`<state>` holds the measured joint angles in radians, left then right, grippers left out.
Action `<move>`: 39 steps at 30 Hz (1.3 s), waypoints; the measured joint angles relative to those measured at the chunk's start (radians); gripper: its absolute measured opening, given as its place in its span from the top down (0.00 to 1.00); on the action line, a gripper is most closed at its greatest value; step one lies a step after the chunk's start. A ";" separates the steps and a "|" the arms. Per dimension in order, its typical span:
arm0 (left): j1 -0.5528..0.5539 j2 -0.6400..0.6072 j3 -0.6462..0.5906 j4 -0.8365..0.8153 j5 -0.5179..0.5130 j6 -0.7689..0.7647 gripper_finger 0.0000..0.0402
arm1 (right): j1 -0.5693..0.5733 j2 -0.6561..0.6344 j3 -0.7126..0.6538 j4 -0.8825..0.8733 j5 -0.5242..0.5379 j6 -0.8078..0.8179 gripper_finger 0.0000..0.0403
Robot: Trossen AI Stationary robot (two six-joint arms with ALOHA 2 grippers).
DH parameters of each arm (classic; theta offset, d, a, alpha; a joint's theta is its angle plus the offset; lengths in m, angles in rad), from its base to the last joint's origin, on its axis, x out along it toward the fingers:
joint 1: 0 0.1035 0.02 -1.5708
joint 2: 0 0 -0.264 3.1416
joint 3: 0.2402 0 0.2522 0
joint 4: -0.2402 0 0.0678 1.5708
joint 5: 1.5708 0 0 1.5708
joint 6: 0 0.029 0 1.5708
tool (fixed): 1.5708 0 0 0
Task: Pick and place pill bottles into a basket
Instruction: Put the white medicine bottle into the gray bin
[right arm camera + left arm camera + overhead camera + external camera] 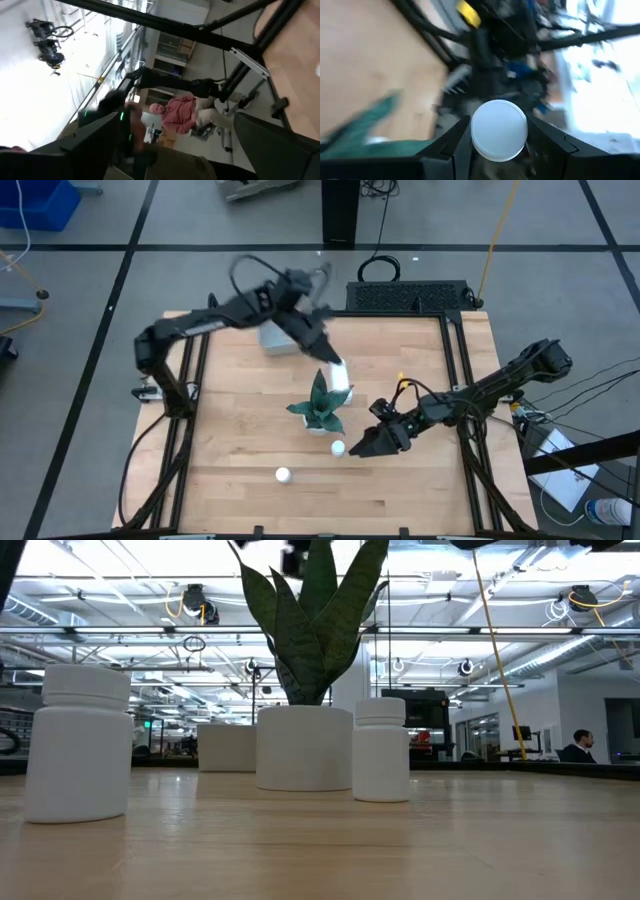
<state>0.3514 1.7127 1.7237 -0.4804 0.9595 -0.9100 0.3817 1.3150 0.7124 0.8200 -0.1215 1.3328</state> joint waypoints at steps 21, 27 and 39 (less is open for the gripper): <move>0.323 -0.168 -0.029 -0.437 -1.105 0.627 0.59 | -0.023 -0.010 0.000 0.021 0.101 -0.063 0.06; 0.350 -0.152 -0.196 -0.312 -1.084 0.630 0.59 | -0.029 -0.010 0.000 0.019 0.142 -0.080 0.06; 0.373 -0.152 -0.552 0.008 -1.087 0.507 0.59 | -0.029 -0.010 0.000 0.020 0.204 -0.084 0.06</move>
<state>0.7246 1.5604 1.1716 -0.4724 -0.1272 -0.4033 0.3527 1.3052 0.7124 0.8402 0.0826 1.2489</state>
